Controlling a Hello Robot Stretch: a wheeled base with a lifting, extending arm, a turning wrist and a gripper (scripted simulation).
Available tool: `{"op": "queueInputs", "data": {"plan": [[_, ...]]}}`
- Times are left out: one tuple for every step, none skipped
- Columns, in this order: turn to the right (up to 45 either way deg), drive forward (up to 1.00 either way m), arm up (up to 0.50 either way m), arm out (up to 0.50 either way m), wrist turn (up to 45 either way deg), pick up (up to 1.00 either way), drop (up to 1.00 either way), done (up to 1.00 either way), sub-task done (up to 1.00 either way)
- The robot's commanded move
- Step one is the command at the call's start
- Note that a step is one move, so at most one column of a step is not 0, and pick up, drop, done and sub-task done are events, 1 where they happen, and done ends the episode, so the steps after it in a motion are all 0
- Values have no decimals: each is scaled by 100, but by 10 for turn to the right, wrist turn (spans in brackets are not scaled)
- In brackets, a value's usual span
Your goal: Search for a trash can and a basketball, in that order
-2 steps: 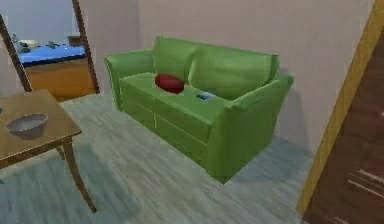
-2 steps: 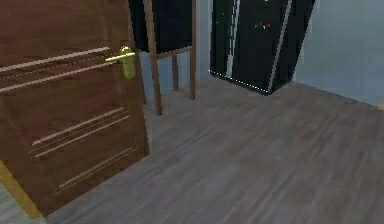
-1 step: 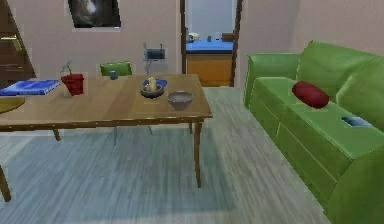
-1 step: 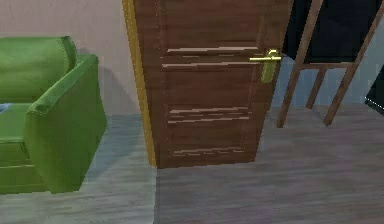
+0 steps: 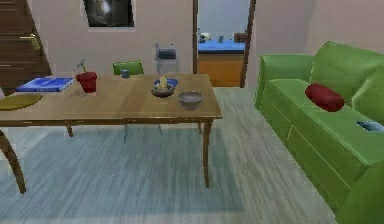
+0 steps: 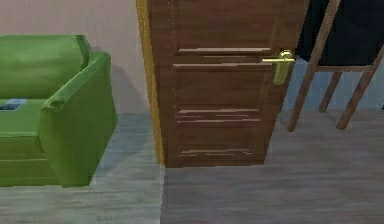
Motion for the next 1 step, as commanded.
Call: {"op": "queueInputs", "data": {"plan": [[0,40,0,0,0,0,0,0,0]]}}
